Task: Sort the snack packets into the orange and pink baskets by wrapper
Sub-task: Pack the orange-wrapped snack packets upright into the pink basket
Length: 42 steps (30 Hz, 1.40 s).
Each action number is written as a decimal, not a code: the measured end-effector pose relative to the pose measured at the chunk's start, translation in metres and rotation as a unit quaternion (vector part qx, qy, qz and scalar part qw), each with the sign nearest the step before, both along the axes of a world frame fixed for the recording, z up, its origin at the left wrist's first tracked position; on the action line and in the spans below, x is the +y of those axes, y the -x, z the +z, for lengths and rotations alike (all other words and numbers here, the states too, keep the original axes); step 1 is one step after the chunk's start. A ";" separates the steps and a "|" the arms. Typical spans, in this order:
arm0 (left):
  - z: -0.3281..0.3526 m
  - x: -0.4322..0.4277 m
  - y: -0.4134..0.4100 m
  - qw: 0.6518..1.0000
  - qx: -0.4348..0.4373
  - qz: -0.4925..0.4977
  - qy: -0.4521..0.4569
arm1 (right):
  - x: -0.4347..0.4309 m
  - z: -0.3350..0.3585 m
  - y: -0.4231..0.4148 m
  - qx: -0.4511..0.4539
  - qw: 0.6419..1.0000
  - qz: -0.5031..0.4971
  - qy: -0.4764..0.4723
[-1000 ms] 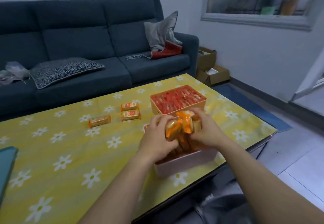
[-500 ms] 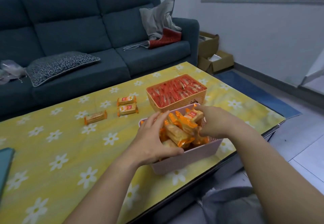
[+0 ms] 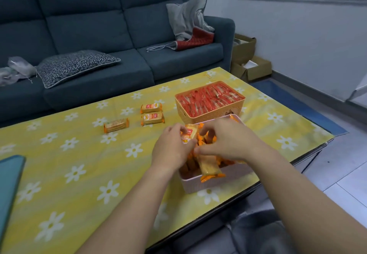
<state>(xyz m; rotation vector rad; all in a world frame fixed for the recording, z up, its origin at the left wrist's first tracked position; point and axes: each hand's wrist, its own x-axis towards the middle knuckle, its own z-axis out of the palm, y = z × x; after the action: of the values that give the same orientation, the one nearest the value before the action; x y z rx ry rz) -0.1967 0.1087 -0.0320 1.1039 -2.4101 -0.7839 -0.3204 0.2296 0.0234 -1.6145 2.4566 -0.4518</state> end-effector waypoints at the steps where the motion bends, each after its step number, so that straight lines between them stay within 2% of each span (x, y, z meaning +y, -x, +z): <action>1: 0.000 0.000 0.002 1.000 -0.011 0.006 0.000 | -0.004 -0.003 -0.006 0.021 0.999 0.010 -0.031; 3: 0.000 -0.001 0.004 1.000 -0.007 0.007 -0.020 | -0.010 -0.007 -0.013 0.065 0.996 0.013 -0.063; 5: 0.007 -0.002 0.000 0.999 0.015 0.021 -0.044 | -0.015 -0.007 -0.014 0.090 0.995 -0.003 -0.048; 10: 0.032 -0.002 -0.021 0.988 0.114 0.035 -0.100 | -0.016 -0.005 -0.004 0.102 0.993 -0.060 -0.017; 13: 0.039 0.002 -0.036 0.969 0.168 0.015 -0.179 | -0.016 -0.004 -0.004 0.035 0.997 -0.059 0.024; 19: 0.040 0.003 -0.042 0.925 0.249 -0.004 -0.287 | -0.020 -0.001 -0.015 -0.083 0.993 0.026 0.081; 21: 0.034 0.003 -0.040 0.924 0.249 0.035 -0.287 | -0.019 -0.003 -0.015 -0.085 0.994 0.053 0.033; 23: 0.030 0.002 -0.038 0.928 0.242 0.069 -0.274 | -0.017 -0.005 -0.014 -0.028 0.995 0.072 -0.056; 25: 0.030 0.002 -0.038 0.929 0.233 0.062 -0.281 | -0.015 -0.009 -0.014 0.019 0.989 0.070 -0.128; 27: 0.036 0.004 -0.038 0.927 0.215 0.048 -0.302 | -0.013 -0.010 -0.012 0.039 0.988 0.050 -0.141; 30: 0.041 0.008 -0.039 0.883 0.218 0.059 -0.413 | -0.011 -0.008 -0.005 0.027 0.995 0.020 -0.098; 32: 0.041 0.007 -0.039 0.868 0.225 0.076 -0.436 | -0.008 -0.003 0.001 -0.003 0.999 -0.022 -0.043; 34: 0.040 0.004 -0.039 0.878 0.243 0.073 -0.405 | -0.005 0.001 0.006 -0.029 0.997 -0.070 0.030; 37: 0.041 0.003 -0.042 0.885 0.255 0.016 -0.388 | 0.002 0.009 0.013 -0.046 0.987 -0.099 0.117; 40: 0.037 0.001 -0.045 0.890 0.235 -0.051 -0.387 | 0.009 0.015 0.015 -0.106 0.979 -0.086 0.154; 42: 0.035 -0.001 -0.046 0.905 0.201 -0.087 -0.365 | 0.014 0.016 0.017 -0.167 0.969 -0.072 0.169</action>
<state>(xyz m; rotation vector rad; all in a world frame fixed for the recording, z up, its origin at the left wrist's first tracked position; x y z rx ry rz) -0.1507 0.1081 0.0028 0.8289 -1.8988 -1.8692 -0.3379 0.2432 0.0396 -1.3285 2.3344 -1.1175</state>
